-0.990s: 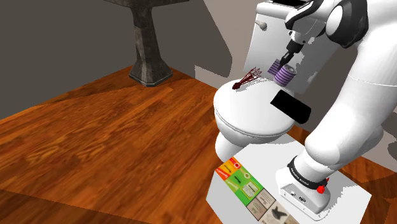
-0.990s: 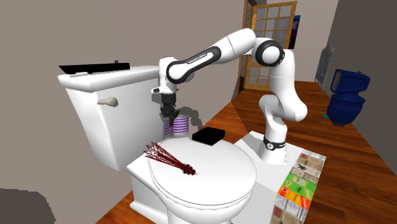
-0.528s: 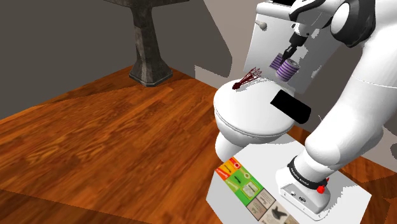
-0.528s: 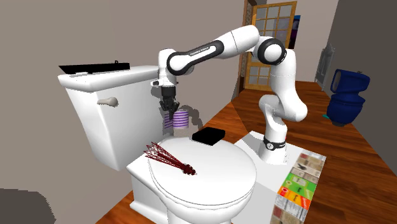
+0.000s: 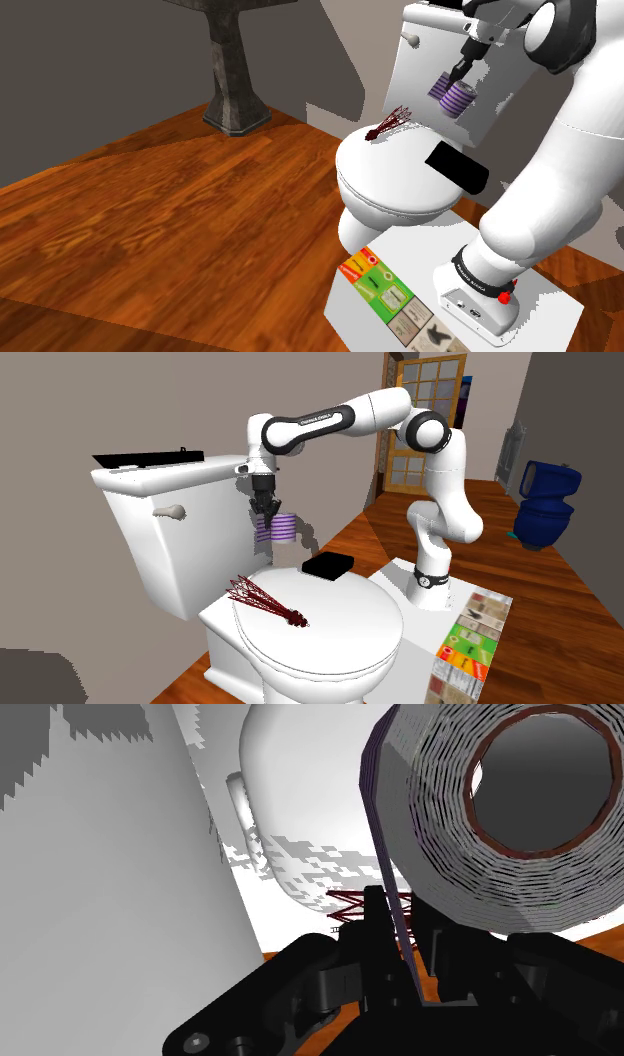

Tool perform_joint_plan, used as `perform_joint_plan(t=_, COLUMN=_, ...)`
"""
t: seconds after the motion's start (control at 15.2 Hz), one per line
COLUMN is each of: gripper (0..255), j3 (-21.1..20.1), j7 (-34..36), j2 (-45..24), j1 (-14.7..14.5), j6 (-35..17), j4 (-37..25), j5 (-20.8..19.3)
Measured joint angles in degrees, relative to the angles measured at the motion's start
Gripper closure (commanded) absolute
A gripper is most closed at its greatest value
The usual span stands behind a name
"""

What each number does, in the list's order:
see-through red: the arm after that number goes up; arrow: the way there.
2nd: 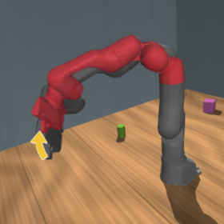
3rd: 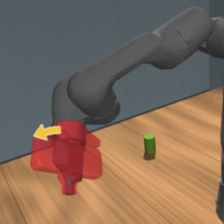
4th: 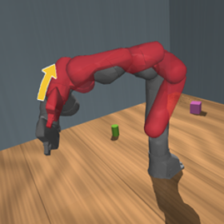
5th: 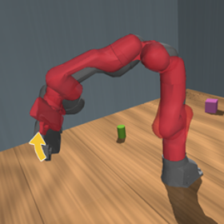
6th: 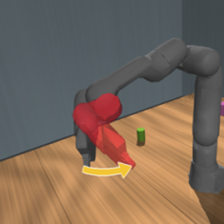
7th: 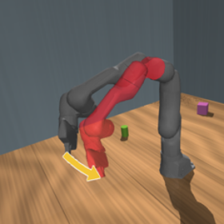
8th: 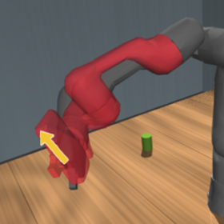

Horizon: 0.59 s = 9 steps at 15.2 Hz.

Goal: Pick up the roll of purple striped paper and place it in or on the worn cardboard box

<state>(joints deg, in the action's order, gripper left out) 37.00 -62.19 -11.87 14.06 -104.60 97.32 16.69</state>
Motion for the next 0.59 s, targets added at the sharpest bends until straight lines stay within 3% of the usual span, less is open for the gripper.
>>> perform_joint_plan(t=0.59, gripper=255, j3=0.37, j7=1.44, j2=1.98, j1=-0.16, j6=5.37, j4=-3.92, j5=-1.48)
